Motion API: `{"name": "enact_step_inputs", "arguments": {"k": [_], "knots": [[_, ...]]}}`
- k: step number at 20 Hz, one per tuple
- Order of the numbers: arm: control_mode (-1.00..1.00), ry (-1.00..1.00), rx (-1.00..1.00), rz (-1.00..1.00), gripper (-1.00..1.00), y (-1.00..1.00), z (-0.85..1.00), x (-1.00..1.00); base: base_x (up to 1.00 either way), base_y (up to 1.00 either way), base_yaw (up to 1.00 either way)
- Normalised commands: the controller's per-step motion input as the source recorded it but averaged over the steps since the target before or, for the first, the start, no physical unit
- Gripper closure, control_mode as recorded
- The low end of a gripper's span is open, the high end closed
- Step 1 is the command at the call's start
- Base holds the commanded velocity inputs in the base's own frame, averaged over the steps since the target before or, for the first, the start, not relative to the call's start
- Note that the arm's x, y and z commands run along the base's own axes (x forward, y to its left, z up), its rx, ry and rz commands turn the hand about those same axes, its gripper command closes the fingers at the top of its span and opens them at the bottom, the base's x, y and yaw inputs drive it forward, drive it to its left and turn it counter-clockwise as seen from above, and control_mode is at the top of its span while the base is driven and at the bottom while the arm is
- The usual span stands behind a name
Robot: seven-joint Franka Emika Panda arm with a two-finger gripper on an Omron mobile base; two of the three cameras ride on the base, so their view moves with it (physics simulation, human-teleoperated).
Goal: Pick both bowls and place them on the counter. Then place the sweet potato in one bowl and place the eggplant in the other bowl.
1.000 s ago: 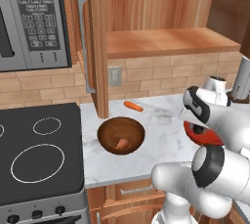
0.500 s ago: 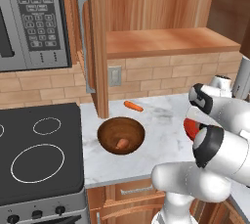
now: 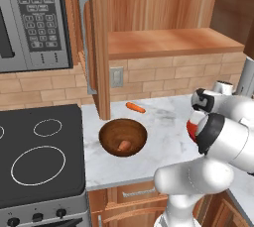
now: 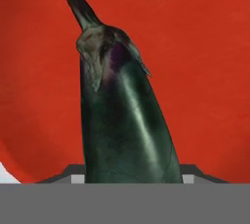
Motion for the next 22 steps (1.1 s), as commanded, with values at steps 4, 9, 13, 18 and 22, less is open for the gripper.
{"name": "enact_step_inputs", "arguments": {"k": [4,9,13,18,22], "knots": [[-1.00,0.01,0.01,-0.02,1.00,-0.23,-0.10,0.02,0.00,0.00,0.00],[-1.00,0.06,0.00,0.00,-1.00,-0.11,-0.07,0.04,0.00,0.00,0.00],[-1.00,0.04,0.00,0.00,-1.00,-0.05,-0.04,0.07,0.00,0.00,0.00],[-1.00,0.04,0.00,-0.01,-1.00,-0.01,0.01,0.03,0.00,0.00,0.00],[-1.00,0.03,0.00,-0.02,-1.00,-0.06,0.18,-0.04,0.00,0.00,0.00]]}}
